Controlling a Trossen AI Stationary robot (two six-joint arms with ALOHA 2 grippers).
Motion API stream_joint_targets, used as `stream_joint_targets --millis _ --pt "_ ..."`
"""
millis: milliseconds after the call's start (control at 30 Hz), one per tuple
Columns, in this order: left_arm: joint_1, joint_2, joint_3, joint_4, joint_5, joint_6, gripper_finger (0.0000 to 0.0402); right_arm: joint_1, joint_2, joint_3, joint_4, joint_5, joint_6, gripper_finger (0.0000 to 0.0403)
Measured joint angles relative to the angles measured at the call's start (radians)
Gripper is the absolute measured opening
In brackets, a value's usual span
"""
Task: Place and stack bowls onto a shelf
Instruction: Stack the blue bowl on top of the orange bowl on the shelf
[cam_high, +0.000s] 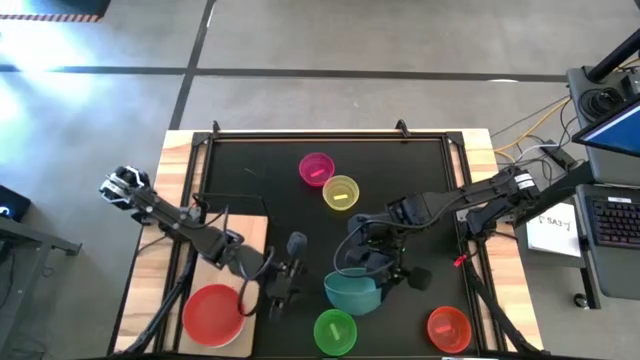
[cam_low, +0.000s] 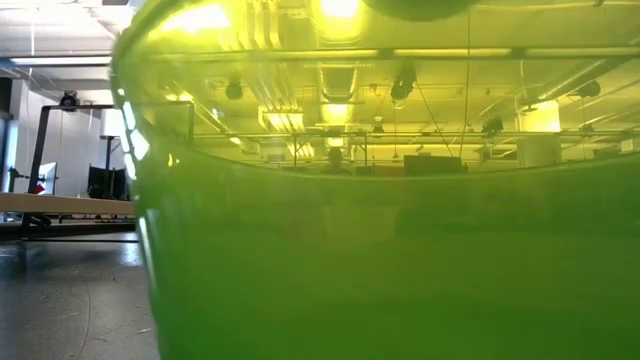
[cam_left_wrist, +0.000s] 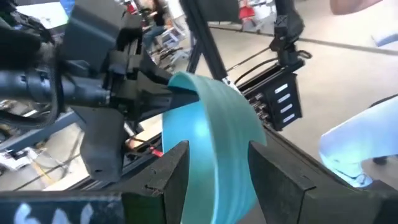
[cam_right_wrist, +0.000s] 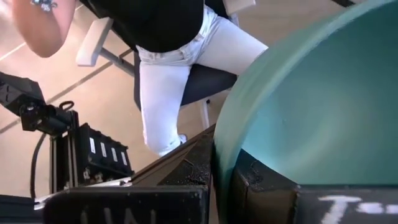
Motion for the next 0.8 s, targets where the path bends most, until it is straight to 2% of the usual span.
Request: stream_joint_targets --millis 133,267,400,800 --pt "0.033 0.0 0.0 0.023 0.119 0.0 0.0147 0.0 -0.002 0.013 -0.003 0.0 -0.036 0.0008" --pt "0.043 0.0 0.0 0.038 0.156 -0.001 0.0147 0.0 -0.004 0.033 -0.002 0.001 -0.058 0.0008" --pt "0.045 0.0 0.0 0.054 0.24 -0.01 0.0147 0.0 -0.004 0.059 -0.004 0.008 -0.097 0.0008" --pt "0.068 0.01 0.0 0.137 0.28 -0.027 0.0146 0.006 -0.004 0.093 0.017 0.008 -0.273 0.0008"
